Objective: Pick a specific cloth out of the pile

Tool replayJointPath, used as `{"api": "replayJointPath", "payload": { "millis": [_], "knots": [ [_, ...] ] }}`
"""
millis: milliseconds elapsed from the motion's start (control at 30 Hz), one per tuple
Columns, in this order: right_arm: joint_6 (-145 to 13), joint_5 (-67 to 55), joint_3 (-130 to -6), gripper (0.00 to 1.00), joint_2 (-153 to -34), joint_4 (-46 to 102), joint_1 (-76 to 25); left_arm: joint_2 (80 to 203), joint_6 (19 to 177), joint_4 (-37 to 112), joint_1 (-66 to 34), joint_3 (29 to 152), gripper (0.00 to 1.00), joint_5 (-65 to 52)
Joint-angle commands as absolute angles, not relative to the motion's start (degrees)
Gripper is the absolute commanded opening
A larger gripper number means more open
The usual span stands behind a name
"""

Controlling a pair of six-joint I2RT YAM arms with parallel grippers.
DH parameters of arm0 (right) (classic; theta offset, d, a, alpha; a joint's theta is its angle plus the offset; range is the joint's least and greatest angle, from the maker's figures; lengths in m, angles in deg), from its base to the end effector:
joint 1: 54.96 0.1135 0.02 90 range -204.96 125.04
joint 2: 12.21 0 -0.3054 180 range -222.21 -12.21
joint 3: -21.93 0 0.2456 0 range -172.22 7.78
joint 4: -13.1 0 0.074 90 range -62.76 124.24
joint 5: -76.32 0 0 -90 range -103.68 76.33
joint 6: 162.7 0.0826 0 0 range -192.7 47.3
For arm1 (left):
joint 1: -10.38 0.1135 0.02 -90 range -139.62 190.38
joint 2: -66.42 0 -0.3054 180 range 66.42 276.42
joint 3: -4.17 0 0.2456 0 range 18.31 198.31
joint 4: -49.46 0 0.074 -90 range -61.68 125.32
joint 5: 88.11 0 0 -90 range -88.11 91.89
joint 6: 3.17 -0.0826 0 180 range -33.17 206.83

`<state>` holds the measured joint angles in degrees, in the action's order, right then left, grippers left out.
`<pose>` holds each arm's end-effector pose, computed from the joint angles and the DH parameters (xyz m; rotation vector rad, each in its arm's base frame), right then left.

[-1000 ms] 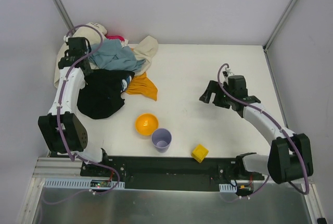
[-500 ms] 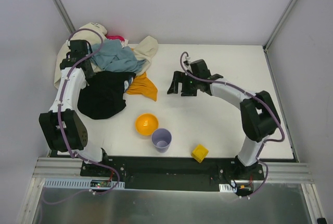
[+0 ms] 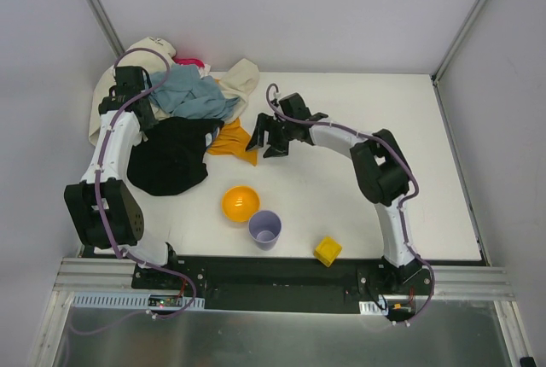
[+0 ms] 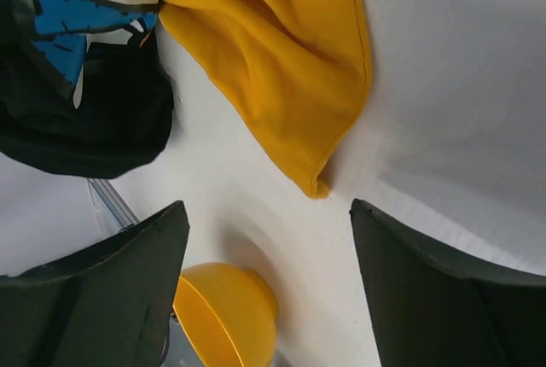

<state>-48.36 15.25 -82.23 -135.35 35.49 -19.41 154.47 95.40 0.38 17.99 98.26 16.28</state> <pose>0.4072 0.3401 0.1927 -0.5182 2.3861 1.0891 0.3605 0.0689 0.3395 -0.4497 2.2653 0.2827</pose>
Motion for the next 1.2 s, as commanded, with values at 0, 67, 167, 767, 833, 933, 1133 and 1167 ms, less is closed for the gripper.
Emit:
{"api": "replayJointPath", "payload": {
  "millis": [0,67,167,767,833,933,1133,1167],
  "knots": [
    [-43.1,18.6,-88.3,0.75,-139.6,34.4,-18.7,154.8,96.3,0.7,18.8,98.6,0.00,15.2],
    [-41.9,18.8,-90.4,0.68,-141.7,34.4,-18.3,154.9,96.3,0.8,18.8,98.6,0.00,15.1],
    [-40.3,19.1,-93.6,0.64,-144.5,34.4,-17.7,154.9,96.3,0.8,18.9,98.6,0.00,15.0],
    [-30.1,17.2,-115.6,0.53,-160.8,35.1,-15.2,155.1,96.4,0.8,19.1,98.8,0.00,13.3],
    [-28.3,16.6,-117.9,0.51,-162.5,35.1,-14.9,155.1,96.3,0.8,19.1,98.9,0.00,13.2],
    [-26.3,14.9,-119.7,0.50,-164.2,34.6,-14.6,154.9,96.2,0.8,19.1,98.8,0.00,13.1],
    [-23.6,10.3,-120.1,0.37,-165.4,34.8,-14.4,155.1,96.1,0.7,19.2,99.0,0.00,12.6],
    [-23.1,9.7,-120.1,0.34,-165.6,35.0,-14.4,154.9,96.1,0.8,19.1,98.9,0.00,12.5]
  ]
}}
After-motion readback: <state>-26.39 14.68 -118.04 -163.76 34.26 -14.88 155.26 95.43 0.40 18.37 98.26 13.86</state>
